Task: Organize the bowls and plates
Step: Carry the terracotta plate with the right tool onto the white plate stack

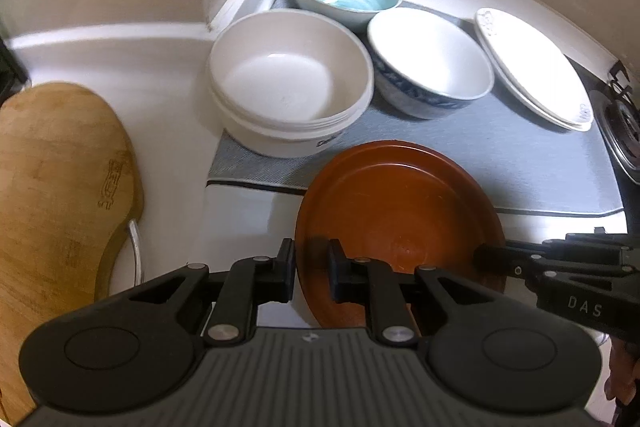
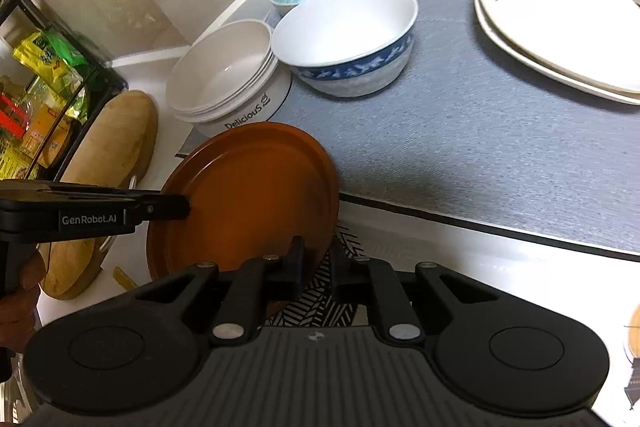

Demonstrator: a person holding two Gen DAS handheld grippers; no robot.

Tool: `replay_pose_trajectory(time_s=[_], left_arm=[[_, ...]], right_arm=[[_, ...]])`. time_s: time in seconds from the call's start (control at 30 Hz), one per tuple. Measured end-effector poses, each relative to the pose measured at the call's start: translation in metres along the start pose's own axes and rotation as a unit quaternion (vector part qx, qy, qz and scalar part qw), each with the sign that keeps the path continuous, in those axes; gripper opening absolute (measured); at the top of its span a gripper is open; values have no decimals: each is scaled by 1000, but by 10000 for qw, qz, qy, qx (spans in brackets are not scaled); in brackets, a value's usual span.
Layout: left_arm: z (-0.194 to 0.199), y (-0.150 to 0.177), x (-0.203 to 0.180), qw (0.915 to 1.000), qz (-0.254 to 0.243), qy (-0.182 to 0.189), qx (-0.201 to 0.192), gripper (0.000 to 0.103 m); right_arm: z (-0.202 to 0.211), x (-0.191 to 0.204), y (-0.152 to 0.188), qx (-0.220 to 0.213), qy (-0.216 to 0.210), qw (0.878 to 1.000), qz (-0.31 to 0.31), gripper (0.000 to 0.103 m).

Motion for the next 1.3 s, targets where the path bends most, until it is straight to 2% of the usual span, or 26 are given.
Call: replay_pose_trajectory(time_s=[0.6, 1.03, 1.3], left_arm=[[30, -1, -44, 9982, -430, 211, -367, 18], [24, -14, -113, 9907, -1016, 730, -531, 18], [19, -34, -152, 9843, -1315, 983, -647, 18]], right_arm=[[44, -23, 14, -402, 103, 9984, -387, 13], [89, -66, 29, -769, 609, 9912, -886, 13], [113, -97, 33, -1012, 828, 9846, -1158, 13]])
Point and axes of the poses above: each gripper's, at about its wrist camera, not at the fingertips, and z roughly against the way its jaws point, x to its left, y to its underside, the point moved 5 cm from there along -z, roughly the way its jaws point, and after that the axes turned 5 degrees about y, right-handed, at the moved point
